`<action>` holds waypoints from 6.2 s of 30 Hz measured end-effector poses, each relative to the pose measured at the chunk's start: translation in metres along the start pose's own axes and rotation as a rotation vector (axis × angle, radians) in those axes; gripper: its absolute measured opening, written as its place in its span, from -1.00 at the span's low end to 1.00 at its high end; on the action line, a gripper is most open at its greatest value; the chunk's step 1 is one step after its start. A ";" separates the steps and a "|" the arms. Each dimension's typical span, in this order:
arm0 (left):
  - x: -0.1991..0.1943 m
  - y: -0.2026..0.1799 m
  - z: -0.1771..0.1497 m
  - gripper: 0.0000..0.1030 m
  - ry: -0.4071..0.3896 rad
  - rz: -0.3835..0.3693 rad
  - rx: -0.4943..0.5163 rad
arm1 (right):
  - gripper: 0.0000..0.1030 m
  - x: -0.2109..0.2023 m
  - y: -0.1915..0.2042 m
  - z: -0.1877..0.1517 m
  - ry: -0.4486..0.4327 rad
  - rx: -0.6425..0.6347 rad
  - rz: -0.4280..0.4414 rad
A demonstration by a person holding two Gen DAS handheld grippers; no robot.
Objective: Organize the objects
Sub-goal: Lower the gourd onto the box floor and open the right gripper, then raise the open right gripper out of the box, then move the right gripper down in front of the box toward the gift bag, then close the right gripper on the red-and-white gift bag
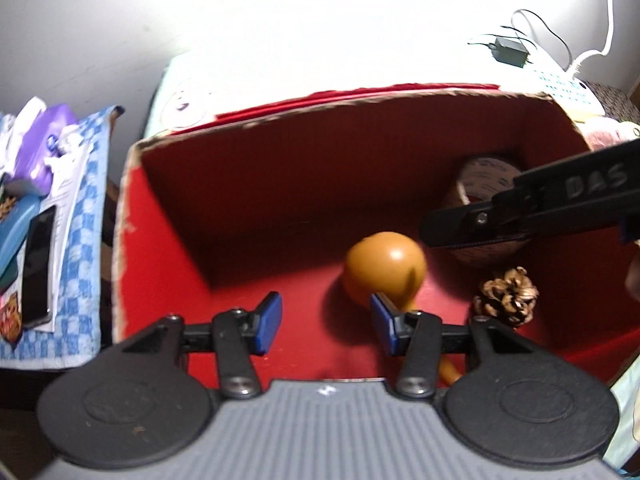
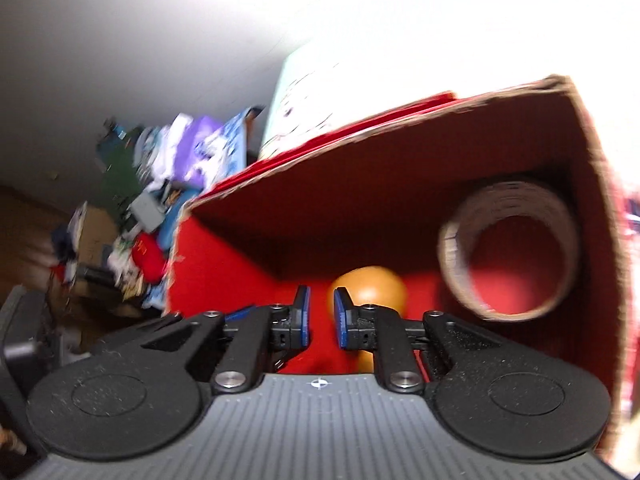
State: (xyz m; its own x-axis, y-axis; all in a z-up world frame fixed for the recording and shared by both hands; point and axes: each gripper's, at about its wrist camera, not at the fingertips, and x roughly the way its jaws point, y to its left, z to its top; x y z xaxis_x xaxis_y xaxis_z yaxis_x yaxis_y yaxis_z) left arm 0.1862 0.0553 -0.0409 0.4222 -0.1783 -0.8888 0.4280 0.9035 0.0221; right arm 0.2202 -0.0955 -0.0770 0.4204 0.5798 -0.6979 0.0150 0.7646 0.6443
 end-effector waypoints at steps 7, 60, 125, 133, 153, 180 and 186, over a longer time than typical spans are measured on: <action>0.000 0.005 -0.007 0.00 -0.010 0.059 0.010 | -0.64 0.038 0.005 -0.007 0.120 0.010 -0.034; 0.026 -0.018 0.016 0.38 0.033 0.233 0.029 | -0.53 0.019 -0.022 -0.019 -0.076 0.142 -0.127; -0.092 -0.035 -0.048 0.77 -0.084 0.411 -0.166 | -0.32 -0.099 0.007 -0.113 -0.342 -0.250 0.022; -0.098 -0.054 -0.057 0.77 -0.077 0.433 -0.184 | -0.31 -0.102 -0.004 -0.122 -0.264 -0.256 0.041; -0.093 -0.067 -0.102 0.78 -0.056 0.402 -0.206 | -0.20 -0.065 -0.047 -0.133 -0.008 -0.097 0.100; -0.073 -0.078 -0.164 0.84 -0.114 -0.022 -0.076 | -0.22 -0.020 -0.038 -0.135 0.107 -0.021 0.117; -0.066 -0.074 -0.167 0.81 -0.115 -0.077 -0.051 | -0.22 -0.010 -0.037 -0.136 0.115 -0.011 0.083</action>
State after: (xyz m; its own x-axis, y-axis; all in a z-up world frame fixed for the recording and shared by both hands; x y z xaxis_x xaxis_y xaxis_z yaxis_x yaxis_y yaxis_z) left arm -0.0067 0.0653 -0.0599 0.4795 -0.2884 -0.8288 0.4229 0.9035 -0.0697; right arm 0.0920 -0.0913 -0.1360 0.3132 0.6691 -0.6740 -0.0260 0.7155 0.6982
